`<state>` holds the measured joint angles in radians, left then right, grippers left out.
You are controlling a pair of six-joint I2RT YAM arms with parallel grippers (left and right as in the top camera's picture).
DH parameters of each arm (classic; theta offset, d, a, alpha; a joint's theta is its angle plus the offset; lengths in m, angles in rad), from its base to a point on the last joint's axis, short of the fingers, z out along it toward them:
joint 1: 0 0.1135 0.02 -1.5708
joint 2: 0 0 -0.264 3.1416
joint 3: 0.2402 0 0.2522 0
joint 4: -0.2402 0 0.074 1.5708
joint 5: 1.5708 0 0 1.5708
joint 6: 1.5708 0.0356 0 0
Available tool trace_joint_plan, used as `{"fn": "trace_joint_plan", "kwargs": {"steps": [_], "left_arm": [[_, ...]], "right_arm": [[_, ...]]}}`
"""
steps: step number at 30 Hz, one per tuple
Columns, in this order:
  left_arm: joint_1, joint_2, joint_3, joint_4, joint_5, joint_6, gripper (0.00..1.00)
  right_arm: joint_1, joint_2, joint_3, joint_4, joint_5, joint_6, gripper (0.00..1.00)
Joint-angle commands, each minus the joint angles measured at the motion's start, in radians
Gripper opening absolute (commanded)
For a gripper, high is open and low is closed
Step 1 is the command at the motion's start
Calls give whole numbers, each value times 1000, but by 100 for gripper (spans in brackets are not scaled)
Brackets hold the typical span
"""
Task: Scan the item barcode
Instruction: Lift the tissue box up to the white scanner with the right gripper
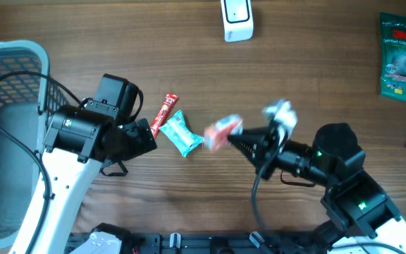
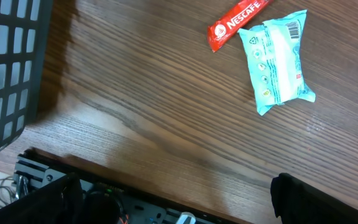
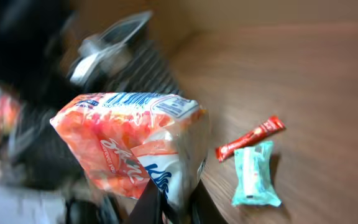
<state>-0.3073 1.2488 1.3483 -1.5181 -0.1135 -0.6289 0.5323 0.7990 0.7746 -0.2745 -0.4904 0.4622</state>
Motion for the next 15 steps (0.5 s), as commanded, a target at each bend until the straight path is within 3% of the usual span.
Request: {"fn": "trace_joint_plan", "kwargs": {"steps": [1,5,12,15], "left_arm": [[3,-7,1,-1,5,16,100],[3,-7,1,-1,5,16,100],[3,-7,1,-1,5,16,100],[3,-7,1,-1,5,16,100]], "right_arm": [[-6,92,5,25,161,589,4],[-6,282,5,47,139,1037,4],[-6,449,5,209,174,1604,4],[-24,467,5,280,247,1609,4]]}}
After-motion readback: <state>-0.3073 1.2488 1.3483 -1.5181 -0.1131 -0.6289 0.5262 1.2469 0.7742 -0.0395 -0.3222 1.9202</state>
